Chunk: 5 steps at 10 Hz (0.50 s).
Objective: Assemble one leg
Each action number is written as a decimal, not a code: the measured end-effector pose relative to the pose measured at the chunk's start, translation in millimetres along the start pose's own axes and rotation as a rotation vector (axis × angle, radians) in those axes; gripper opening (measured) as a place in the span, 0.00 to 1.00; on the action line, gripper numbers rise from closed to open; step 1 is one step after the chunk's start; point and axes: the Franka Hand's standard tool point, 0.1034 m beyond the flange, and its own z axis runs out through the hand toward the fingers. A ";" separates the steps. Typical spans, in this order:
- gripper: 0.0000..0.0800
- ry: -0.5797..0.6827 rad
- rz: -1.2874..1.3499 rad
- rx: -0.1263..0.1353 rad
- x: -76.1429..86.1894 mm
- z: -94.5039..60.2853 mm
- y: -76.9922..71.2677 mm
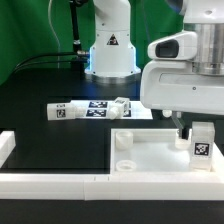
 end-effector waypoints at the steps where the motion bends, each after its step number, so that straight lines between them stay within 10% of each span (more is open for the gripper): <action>1: 0.49 0.000 0.003 0.000 0.0 0.1 0.0; 5: 0.36 0.006 0.349 -0.001 1.4 2.0 4.8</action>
Offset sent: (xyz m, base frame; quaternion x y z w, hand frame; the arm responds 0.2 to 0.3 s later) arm 0.0000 0.0000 0.0000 0.0000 0.0000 0.1296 0.9916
